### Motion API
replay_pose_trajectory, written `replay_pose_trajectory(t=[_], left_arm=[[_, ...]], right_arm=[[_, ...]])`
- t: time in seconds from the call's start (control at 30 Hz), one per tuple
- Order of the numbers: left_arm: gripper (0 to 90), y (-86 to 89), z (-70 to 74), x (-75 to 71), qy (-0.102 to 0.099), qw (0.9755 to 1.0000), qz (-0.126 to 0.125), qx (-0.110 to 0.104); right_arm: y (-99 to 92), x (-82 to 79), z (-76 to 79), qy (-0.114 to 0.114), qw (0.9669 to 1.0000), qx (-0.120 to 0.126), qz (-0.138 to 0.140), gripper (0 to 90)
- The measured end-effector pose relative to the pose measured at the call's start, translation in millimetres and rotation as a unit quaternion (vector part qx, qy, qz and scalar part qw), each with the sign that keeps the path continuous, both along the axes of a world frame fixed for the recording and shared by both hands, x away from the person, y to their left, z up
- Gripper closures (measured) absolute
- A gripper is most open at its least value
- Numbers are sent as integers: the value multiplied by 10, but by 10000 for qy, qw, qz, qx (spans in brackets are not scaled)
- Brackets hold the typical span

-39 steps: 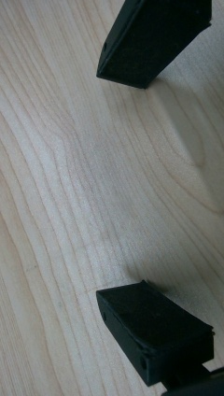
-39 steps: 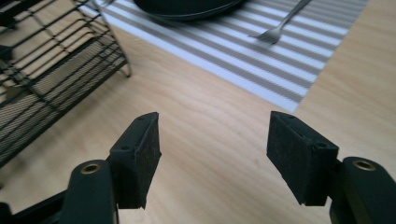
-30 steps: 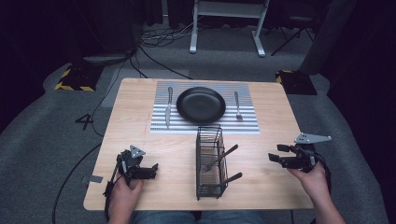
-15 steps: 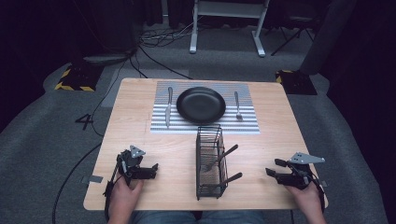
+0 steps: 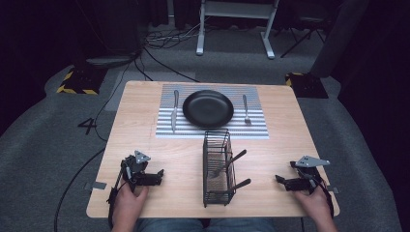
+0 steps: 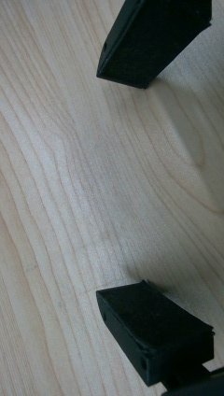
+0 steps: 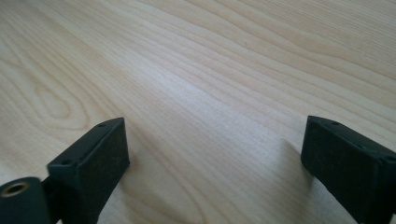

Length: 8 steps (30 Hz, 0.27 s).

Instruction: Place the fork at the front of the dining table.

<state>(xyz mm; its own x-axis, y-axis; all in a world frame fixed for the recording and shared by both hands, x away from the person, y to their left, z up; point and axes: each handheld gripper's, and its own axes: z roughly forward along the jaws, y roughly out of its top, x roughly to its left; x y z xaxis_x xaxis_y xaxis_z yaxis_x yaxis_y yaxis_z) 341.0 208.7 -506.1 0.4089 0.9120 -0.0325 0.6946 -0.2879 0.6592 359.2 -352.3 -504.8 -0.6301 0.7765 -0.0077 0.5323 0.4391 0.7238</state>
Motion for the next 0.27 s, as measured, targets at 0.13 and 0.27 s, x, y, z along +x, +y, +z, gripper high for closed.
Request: replay_pose_trajectory(t=[0.13, 0.27], left_arm=[[2, 0, 0, 0, 0, 10000, 0, 0], [2, 0, 0, 0, 0, 10000, -1, 1]], right_arm=[[16, 35, -6, 48, 9998, -63, -186, 9], [22, 37, -7, 73, 9996, -74, -260, 3]])
